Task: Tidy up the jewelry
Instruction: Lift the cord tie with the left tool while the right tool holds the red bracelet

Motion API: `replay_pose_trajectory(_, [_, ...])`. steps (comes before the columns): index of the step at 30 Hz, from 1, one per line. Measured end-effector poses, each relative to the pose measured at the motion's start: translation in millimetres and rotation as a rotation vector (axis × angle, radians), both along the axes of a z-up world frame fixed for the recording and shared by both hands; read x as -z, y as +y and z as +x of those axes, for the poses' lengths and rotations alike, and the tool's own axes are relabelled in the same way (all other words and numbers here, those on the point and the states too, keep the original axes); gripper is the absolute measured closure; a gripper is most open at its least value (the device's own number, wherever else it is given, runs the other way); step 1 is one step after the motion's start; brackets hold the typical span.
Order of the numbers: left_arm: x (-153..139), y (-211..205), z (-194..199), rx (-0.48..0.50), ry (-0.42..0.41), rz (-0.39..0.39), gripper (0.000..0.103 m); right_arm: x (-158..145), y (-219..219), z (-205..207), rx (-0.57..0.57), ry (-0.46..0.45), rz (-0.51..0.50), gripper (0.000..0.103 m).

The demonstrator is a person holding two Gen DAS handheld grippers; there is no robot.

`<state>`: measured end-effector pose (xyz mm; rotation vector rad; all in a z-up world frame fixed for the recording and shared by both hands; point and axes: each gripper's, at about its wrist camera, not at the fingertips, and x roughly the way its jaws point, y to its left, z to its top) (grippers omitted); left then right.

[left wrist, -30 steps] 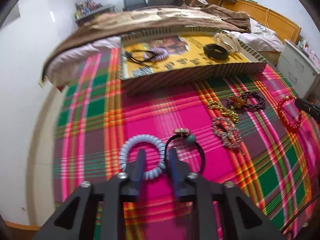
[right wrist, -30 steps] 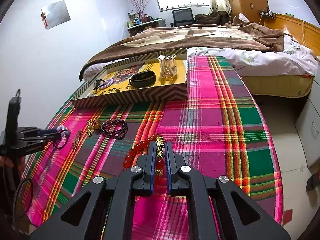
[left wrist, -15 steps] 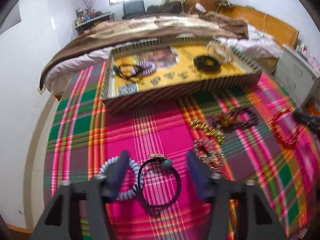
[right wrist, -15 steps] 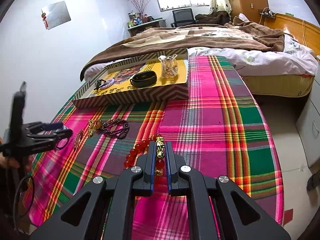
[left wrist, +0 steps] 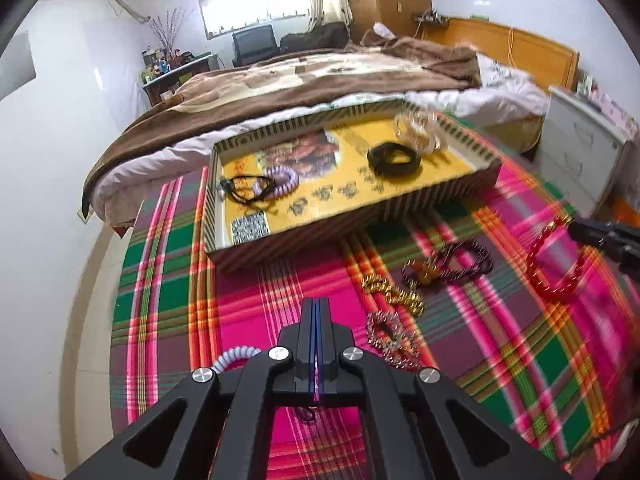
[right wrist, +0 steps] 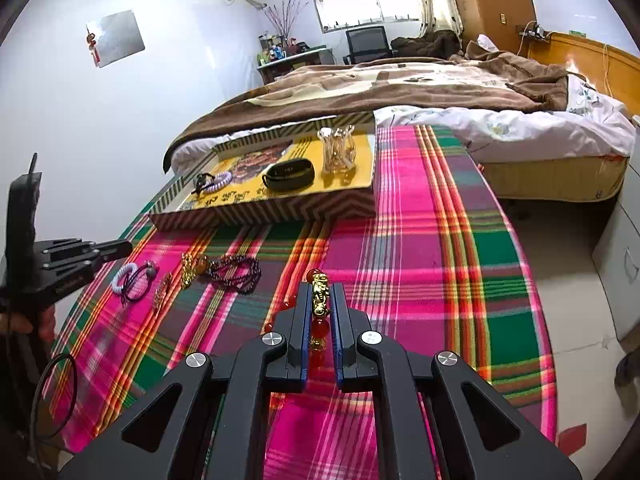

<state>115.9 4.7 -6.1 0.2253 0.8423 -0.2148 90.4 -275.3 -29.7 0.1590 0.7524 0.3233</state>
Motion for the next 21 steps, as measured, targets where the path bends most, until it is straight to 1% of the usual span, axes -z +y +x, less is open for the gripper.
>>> replay_pose_trajectory(3, [-10.0, 6.3, -0.6, -0.002, -0.013, -0.038, 0.103, -2.3, -0.5, 0.9, 0.004, -0.007, 0.006, 0.094])
replay_pose_trajectory(4, [-10.9, 6.0, -0.6, 0.020, -0.007, -0.042, 0.103, -2.6, -0.4, 1.0, 0.004, -0.007, 0.007, 0.094])
replay_pose_trajectory(5, [-9.9, 4.7, -0.5, 0.040, 0.003, -0.043, 0.103, -2.9, -0.5, 1.3, 0.002, -0.006, 0.008, 0.094])
replay_pose_trajectory(7, [-1.4, 1.7, -0.8, 0.038, 0.011, -0.017, 0.103, -1.6, 0.7, 1.1, -0.001, -0.003, 0.006, 0.094])
replay_pose_trajectory(8, [7.5, 0.9, 1.9, 0.040, 0.048, -0.017, 0.103, -1.0, 0.7, 1.1, -0.002, -0.002, 0.007, 0.094])
replay_pose_trajectory(10, [21.4, 2.1, 7.5, 0.018, 0.094, -0.036, 0.097, 0.8, 0.6, 1.7, -0.002, 0.004, 0.010, 0.094])
replay_pose_trajectory(11, [28.2, 3.0, 10.6, -0.013, 0.114, -0.026, 0.095, 1.4, 0.3, 1.9, -0.001, 0.006, 0.011, 0.094])
replay_pose_trajectory(13, [34.7, 0.7, 11.5, -0.014, 0.116, -0.017, 0.089, 1.5, 0.2, 1.4, -0.004, 0.005, 0.008, 0.094])
replay_pose_trajectory(14, [37.8, -1.4, 13.3, -0.009, 0.124, -0.017, 0.078, 1.8, 0.0, 1.7, -0.005, 0.006, 0.007, 0.094])
replay_pose_trajectory(15, [40.4, -2.6, 15.1, -0.004, 0.134, -0.020, 0.073, 2.0, -0.7, 2.7, -0.002, 0.006, 0.008, 0.094])
replay_pose_trajectory(17, [42.9, -3.7, 20.0, -0.006, 0.133, -0.029, 0.073, 2.4, -1.8, 4.0, 0.002, 0.008, 0.016, 0.094])
replay_pose_trajectory(20, [44.2, -7.2, 24.6, -0.012, 0.128, -0.016, 0.073, 3.6, -2.2, 4.9, 0.004, 0.010, 0.019, 0.094])
replay_pose_trajectory(21, [44.5, -8.1, 25.3, -0.009, 0.126, -0.021, 0.076, 4.0, -2.3, 5.1, 0.003, 0.010, 0.018, 0.094])
